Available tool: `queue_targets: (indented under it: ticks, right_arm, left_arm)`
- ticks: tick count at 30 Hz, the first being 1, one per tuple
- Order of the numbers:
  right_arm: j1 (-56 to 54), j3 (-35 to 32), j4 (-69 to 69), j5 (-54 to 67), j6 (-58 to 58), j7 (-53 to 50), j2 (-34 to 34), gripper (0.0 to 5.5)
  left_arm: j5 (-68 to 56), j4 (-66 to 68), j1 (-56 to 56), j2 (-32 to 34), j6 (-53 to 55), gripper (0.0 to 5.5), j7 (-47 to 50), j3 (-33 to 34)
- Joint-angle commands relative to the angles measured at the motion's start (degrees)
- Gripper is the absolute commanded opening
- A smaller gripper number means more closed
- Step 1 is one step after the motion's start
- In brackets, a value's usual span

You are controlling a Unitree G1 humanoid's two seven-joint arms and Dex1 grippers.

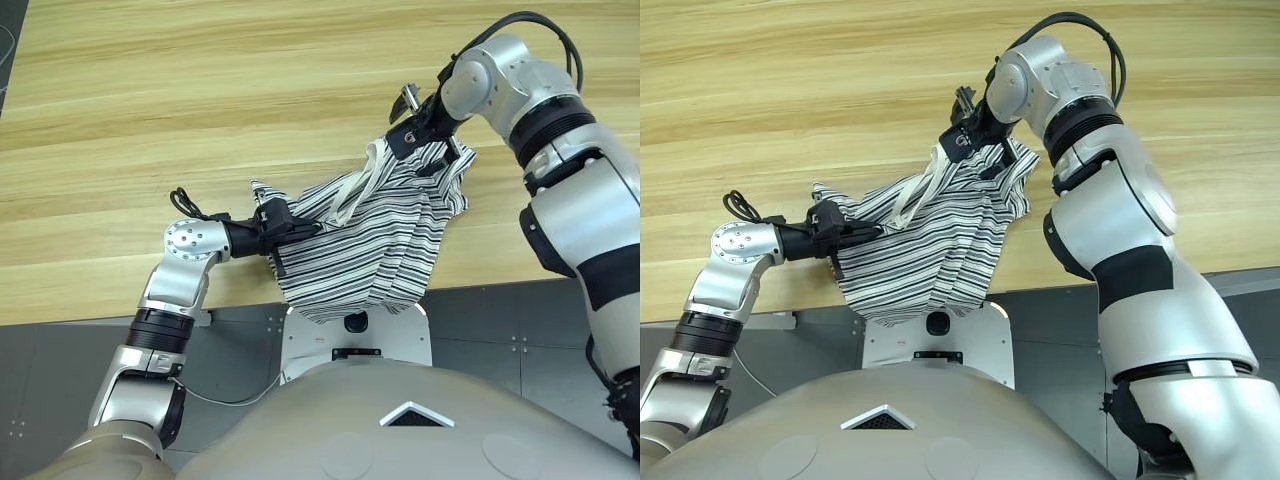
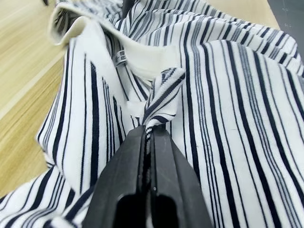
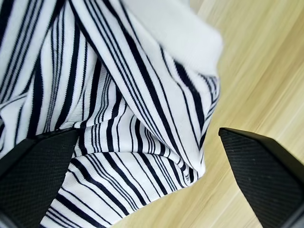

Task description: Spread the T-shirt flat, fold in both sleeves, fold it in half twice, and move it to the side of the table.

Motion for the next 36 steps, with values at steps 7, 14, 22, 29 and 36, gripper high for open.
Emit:
queue_targets:
  ticks: [7, 14, 22, 29, 36]
  right_arm:
    - [-1.18, -4.50, 0.23, 4.22, 3.66, 4.11, 1.28, 5.50]
    - [-2.45, -7.56, 0.08, 7.18, 6.36, 7.18, 2.95, 5.50]
    - [-4.00, -6.59, 0.77, 5.58, 6.70, 4.61, 3.65, 5.50]
    - [-2.83, -5.23, 1.62, 4.21, 7.58, 1.68, 5.63, 4.66]
    - [-2.72, -4.51, 2.19, 3.07, 8.36, -0.90, 7.10, 3.71]
  left_arm:
    - [0.48, 1.63, -1.10, -0.77, -0.82, 0.12, 2.68, 0.90]
    - [0.35, 1.94, -1.13, -0.82, -1.02, 0.12, 3.20, 1.19]
    - [0.41, 2.82, -1.70, -0.87, -1.29, 0.12, 3.00, 1.69]
    - [0.33, 2.85, -1.39, -0.85, -1.48, 0.10, 3.04, 1.84]
    - [0.29, 3.00, -1.34, -1.03, -1.56, 0.10, 3.19, 1.92]
